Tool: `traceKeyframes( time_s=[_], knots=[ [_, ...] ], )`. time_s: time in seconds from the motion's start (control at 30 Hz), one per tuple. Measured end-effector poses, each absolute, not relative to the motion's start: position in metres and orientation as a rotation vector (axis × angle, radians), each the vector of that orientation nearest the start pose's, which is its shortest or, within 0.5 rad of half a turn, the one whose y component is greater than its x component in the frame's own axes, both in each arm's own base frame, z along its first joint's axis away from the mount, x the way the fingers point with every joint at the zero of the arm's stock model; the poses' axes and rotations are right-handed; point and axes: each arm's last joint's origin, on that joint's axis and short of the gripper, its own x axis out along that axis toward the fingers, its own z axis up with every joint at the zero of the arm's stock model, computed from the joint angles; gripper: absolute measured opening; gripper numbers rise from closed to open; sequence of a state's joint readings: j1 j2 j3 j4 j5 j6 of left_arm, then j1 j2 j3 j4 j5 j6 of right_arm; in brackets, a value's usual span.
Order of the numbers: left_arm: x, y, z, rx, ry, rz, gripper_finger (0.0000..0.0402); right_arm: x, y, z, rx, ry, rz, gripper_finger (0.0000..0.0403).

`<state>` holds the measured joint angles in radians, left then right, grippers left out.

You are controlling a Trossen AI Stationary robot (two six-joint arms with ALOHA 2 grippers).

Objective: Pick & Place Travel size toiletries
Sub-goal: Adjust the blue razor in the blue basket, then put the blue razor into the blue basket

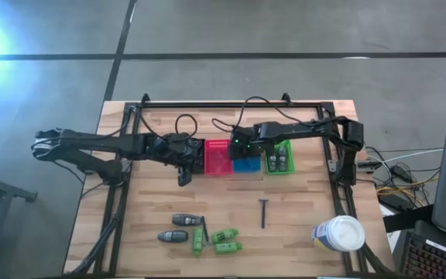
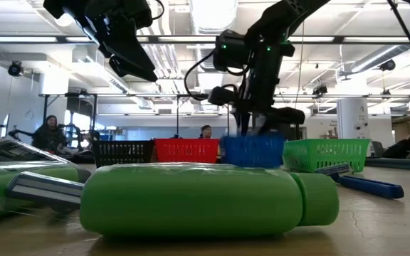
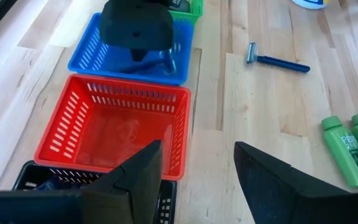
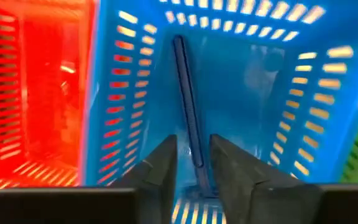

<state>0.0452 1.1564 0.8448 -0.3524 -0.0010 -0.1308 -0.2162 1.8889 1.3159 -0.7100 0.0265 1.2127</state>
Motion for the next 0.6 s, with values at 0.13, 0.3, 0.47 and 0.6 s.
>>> traceKeyframes(
  time_s=[0.13, 0.3, 0.47, 0.6],
  knots=[
    [0.241, 0.011, 0.267, -0.139, 0.661, 0.087, 0.0204, 0.359, -0.076, 0.186, 1.146, 0.99, -0.947, 0.0137],
    [0.241, 0.011, 0.267, -0.139, 0.661, 0.087, 0.0204, 0.347, -0.069, 0.209, 1.127, 0.99, -0.924, 0.0181],
    [0.241, 0.011, 0.268, -0.139, 0.661, 0.087, 0.0204, 0.325, -0.03, 0.234, 1.078, 1.093, -0.901, 0.0209],
    [0.241, 0.011, 0.267, -0.137, 0.662, 0.086, 0.0204, 0.319, 0.022, 0.231, 1.118, 1.188, -0.916, 0.0224]
  ],
)
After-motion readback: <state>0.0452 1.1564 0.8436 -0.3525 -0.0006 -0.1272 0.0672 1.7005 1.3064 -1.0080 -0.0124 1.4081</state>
